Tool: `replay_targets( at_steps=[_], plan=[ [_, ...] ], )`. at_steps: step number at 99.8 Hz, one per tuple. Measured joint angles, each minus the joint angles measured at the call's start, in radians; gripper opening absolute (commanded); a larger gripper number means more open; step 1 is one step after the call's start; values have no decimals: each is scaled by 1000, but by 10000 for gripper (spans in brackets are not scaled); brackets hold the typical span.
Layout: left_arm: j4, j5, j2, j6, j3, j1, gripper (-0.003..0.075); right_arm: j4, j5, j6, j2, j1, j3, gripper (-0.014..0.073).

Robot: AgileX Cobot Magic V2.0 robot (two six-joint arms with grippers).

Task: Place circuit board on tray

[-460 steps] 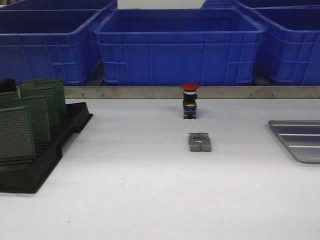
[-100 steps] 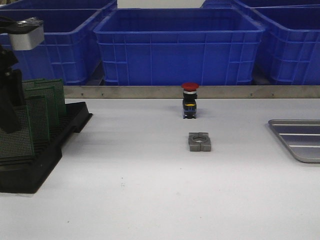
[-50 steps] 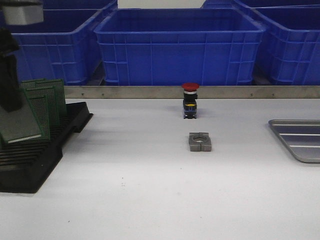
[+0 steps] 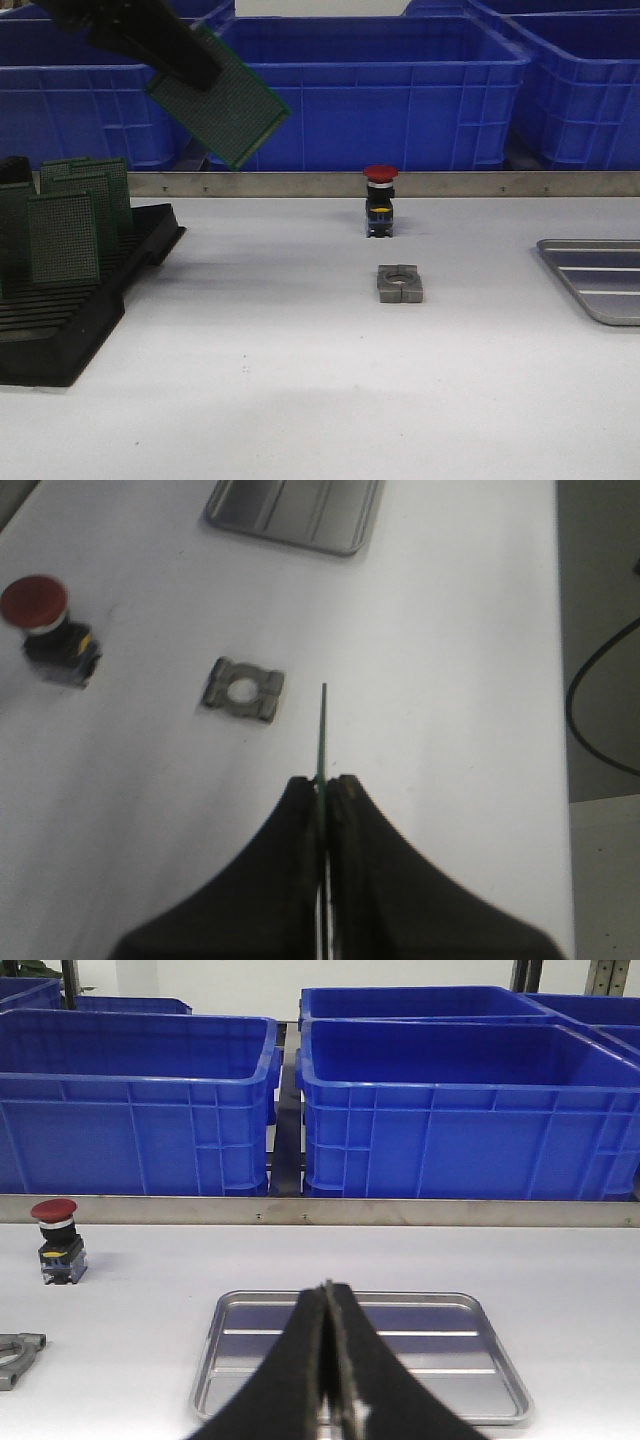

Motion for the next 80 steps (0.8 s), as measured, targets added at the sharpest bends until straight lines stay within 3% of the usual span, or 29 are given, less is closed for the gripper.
replay_targets(
  at_steps=[41,66,80],
  plan=[
    [-25,0,0,0,0,-270,-20,0,0,0,0,0,0,-61],
    [-27,0,0,-1,0,-300,-20,0,0,0,0,2,0,-59],
    [-27,0,0,-1,0,-300,-20,0,119,0,0,5,-83,-59]
  ],
)
